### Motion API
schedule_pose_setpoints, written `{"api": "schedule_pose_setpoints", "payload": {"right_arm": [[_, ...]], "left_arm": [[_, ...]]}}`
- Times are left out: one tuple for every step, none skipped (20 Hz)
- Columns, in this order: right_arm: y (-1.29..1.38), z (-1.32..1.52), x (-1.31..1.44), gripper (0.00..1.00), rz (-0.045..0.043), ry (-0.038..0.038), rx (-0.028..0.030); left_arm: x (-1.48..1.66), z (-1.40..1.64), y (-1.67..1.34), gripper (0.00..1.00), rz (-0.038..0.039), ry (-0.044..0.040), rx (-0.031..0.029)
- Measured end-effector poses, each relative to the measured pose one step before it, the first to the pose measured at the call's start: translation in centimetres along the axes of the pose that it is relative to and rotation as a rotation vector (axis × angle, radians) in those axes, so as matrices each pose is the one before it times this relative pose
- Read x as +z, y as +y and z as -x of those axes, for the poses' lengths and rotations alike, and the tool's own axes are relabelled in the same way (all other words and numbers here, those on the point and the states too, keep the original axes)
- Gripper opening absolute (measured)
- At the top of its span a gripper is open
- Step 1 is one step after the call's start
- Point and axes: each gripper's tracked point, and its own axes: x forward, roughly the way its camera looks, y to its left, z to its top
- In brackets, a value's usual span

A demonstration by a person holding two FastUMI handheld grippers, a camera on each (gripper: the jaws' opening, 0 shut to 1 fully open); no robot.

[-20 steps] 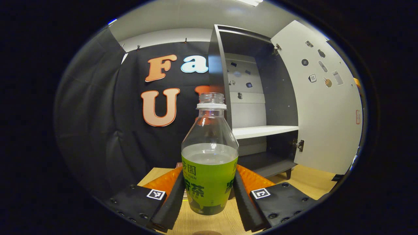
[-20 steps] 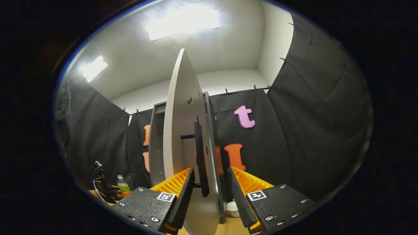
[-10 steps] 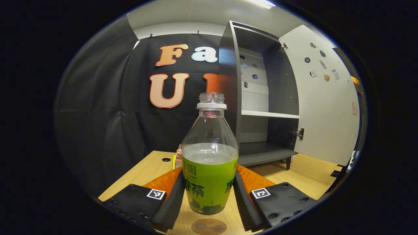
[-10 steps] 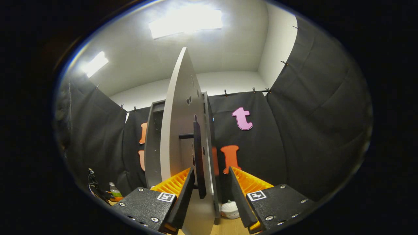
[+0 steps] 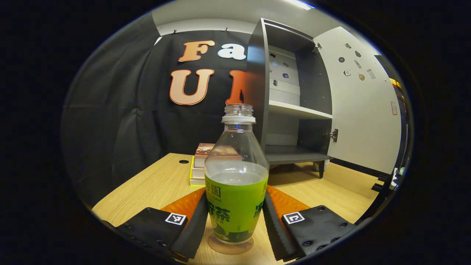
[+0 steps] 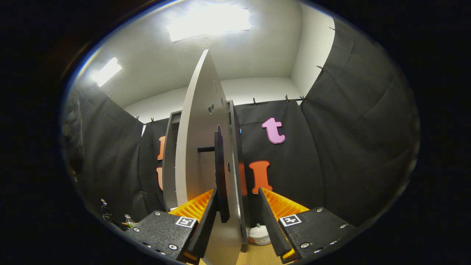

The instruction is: Open the cabinet door with the right hand, grasp the bottle in the cabinet with the left hand and place it on the coaster, then close the cabinet door with the right hand.

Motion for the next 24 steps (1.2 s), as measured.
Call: {"api": "schedule_pose_setpoints", "payload": {"right_arm": [[-0.008, 0.035, -0.031, 0.68, 0.00177, -0.00197, -0.00403], [0.045, -0.049, 0.028, 0.68, 0.00122, -0.00183, -0.00182], [0.012, 0.055, -0.088, 0.68, 0.00251, 0.00156, 0.00019], [0.027, -0.028, 0.052, 0.68, 0.00211, 0.00059, 0.00006], [0.059, 0.008, 0.027, 0.68, 0.00306, 0.00121, -0.00092], [-0.024, -0.018, 0.065, 0.68, 0.00259, -0.00142, -0.00203], [-0.005, 0.043, 0.013, 0.68, 0.00112, -0.00288, -0.00099], [-0.036, -0.034, 0.001, 0.68, 0.00069, -0.00097, -0.00223], [-0.021, -0.018, -0.011, 0.68, 0.00158, -0.00191, -0.00078], [0.041, 0.029, 0.076, 0.68, 0.00146, -0.00030, -0.00015], [-0.029, 0.076, -0.035, 0.68, 0.00057, 0.00062, 0.00006], [0.046, -0.034, 0.016, 0.68, 0.00097, 0.00051, 0.00072], [0.027, 0.011, -0.015, 0.68, 0.00090, 0.00010, 0.00062], [-0.008, -0.047, 0.076, 0.68, 0.00096, 0.00019, -0.00090], [-0.026, 0.032, -0.061, 0.68, 0.00229, 0.00042, -0.00019], [0.081, 0.031, 0.165, 0.68, 0.00362, -0.00103, 0.00246], [0.072, 0.050, 0.058, 0.68, 0.00358, -0.00250, 0.00226], [0.098, -0.028, 0.165, 0.68, 0.00329, -0.00190, 0.00416], [0.051, 0.018, 0.137, 0.68, 0.00116, -0.00555, 0.00340], [0.054, 0.147, 0.187, 0.68, 0.00003, -0.00478, 0.00444], [0.109, 0.111, 0.148, 0.68, -0.00252, -0.00424, 0.00583], [0.108, 0.143, 0.160, 0.68, -0.00212, -0.00425, 0.00546], [0.066, 0.253, 0.173, 0.68, -0.00148, -0.00444, 0.00570], [0.031, 0.007, 0.161, 0.68, -0.00026, -0.00461, 0.00529]], "left_arm": [[-0.287, -0.101, -0.054, 0.82, 0.00372, 0.00005, 0.00202], [-0.380, -0.120, 0.025, 0.82, 0.00143, 0.00625, 0.00065], [-0.474, 0.108, 0.151, 0.81, -0.00244, 0.00681, 0.00531], [-0.375, 0.180, 0.131, 0.81, -0.00134, 0.00612, 0.00600], [-0.552, 0.331, 0.132, 0.81, -0.00359, 0.00694, 0.00545], [-0.182, -0.023, 0.020, 0.81, -0.00307, -0.00224, 0.00200], [-0.157, -0.051, 0.072, 0.81, -0.00006, 0.00148, 0.00318], [-0.213, -0.018, -0.065, 0.81, 0.00285, 0.00328, -0.00038], [-0.215, 0.112, -0.015, 0.81, 0.00285, -0.00224, 0.00445], [0.012, -0.046, -0.019, 0.84, -0.00490, -0.00482, 0.00183], [0.002, 0.041, 0.080, 0.85, -0.01076, -0.00629, 0.00457], [0.238, 0.201, 0.142, 0.84, -0.01312, -0.00912, 0.00557], [0.000, -0.016, 0.038, 0.84, -0.01216, 0.00118, -0.00384], [0.219, -0.064, 0.007, 0.87, -0.00762, -0.00292, -0.00095], [0.239, 0.176, -0.105, 0.86, -0.00771, -0.00419, -0.00280], [0.393, 0.024, -0.007, 0.84, -0.00719, -0.00603, -0.00147], [0.385, 0.093, -0.005, 0.87, -0.01109, -0.00284, -0.00104], [0.323, 0.101, -0.125, 0.85, -0.01287, 0.00113, -0.00162], [0.390, 0.199, -0.307, 0.87, -0.01496, 0.00752, -0.00767], [0.720, 0.206, -0.163, 0.85, -0.01442, -0.00556, 0.00298], [0.726, 0.303, 0.016, 0.85, -0.01250, -0.00317, 0.00543], [0.716, 0.186, 0.165, 0.87, -0.01015, -0.00755, 0.00784], [0.725, 0.142, 0.202, 0.89, -0.00604, -0.00582, 0.00834], [0.789, 0.307, 0.143, 0.93, -0.00586, -0.00546, 0.00822]]}}
